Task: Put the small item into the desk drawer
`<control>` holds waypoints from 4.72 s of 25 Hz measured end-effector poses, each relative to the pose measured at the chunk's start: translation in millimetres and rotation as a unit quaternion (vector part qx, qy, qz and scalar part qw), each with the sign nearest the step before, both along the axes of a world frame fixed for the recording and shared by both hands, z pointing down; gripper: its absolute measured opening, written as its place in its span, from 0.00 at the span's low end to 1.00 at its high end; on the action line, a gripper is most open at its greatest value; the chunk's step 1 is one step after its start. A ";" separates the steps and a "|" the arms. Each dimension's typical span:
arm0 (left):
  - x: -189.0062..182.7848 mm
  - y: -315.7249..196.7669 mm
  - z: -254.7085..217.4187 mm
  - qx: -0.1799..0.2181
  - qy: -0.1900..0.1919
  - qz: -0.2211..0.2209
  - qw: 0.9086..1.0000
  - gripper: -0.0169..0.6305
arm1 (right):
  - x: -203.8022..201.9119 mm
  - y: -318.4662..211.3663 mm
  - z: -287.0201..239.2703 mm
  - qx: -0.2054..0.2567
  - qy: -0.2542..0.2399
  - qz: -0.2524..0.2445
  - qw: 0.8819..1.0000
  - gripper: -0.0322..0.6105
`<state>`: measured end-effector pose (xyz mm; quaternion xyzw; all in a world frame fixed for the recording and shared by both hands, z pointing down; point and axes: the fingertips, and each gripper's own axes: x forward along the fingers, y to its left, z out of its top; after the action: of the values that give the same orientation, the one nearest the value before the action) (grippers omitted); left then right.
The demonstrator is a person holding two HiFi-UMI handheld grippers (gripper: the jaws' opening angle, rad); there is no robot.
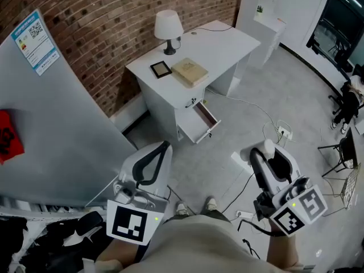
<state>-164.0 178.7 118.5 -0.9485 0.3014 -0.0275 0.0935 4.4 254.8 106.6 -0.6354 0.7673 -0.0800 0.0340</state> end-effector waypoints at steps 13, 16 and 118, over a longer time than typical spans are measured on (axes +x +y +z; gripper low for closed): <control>-28.3 -7.2 14.4 -0.018 0.012 0.001 1.000 0.03 | -32.2 -7.1 21.6 -0.028 -0.008 -0.006 1.000 0.27; -30.7 -9.1 21.9 -0.031 0.009 0.002 0.999 0.03 | -35.6 -10.1 30.0 -0.039 -0.010 -0.004 0.999 0.27; 208.4 -369.3 758.9 -0.430 -0.238 -0.046 0.870 0.03 | 109.3 -447.2 881.3 -0.590 0.016 -0.164 0.790 0.33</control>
<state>44.4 -190.7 877.4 -0.8444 0.2721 -0.3837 -0.2563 113.7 -192.3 988.0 -0.3974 0.6640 -0.5115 -0.3736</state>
